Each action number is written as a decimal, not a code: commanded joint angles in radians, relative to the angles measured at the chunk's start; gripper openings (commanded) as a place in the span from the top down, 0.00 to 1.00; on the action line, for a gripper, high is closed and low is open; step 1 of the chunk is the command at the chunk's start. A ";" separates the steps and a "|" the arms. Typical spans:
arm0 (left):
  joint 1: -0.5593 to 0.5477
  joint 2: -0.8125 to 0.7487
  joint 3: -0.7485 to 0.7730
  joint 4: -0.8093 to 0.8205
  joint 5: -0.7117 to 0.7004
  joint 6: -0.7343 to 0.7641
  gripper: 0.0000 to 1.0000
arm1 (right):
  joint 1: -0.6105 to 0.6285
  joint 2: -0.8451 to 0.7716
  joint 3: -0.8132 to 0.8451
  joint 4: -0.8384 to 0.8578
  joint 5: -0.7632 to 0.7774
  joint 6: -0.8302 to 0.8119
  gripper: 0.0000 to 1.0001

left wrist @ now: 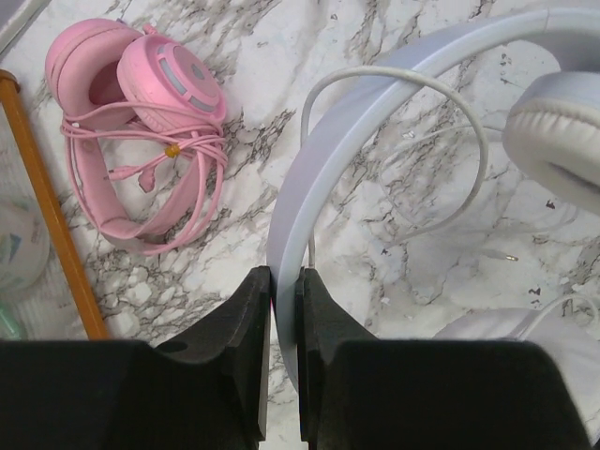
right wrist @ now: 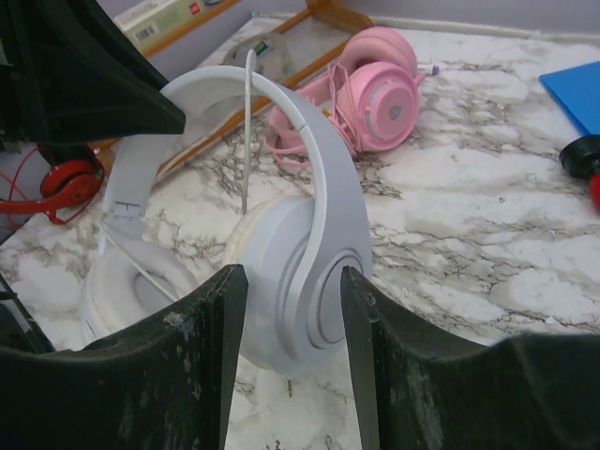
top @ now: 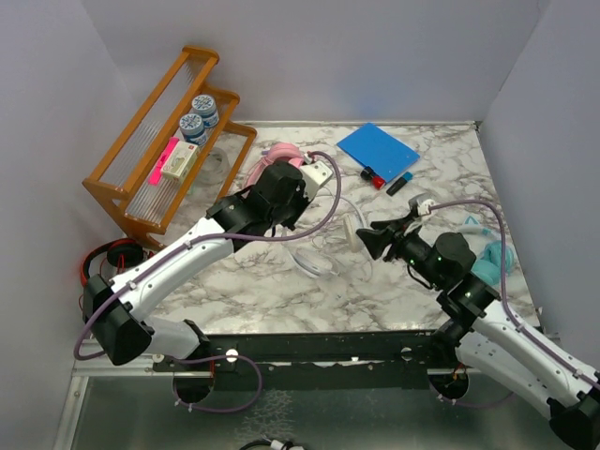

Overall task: Wrap the headphones
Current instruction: Pick up the headphones from the center of the board, then wrap the headphones cable around the headphones.

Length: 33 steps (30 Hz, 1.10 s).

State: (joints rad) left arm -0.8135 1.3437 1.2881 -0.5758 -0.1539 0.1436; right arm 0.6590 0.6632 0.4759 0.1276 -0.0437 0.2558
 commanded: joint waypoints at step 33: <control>0.026 -0.237 0.236 -0.125 0.086 -0.593 1.00 | 0.001 0.261 -0.360 0.820 -0.338 0.124 0.14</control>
State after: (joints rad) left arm -0.7895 1.0855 1.4334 -0.6930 -0.2470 -0.4000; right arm 0.6590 0.8261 0.1104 0.7033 -0.2779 0.3687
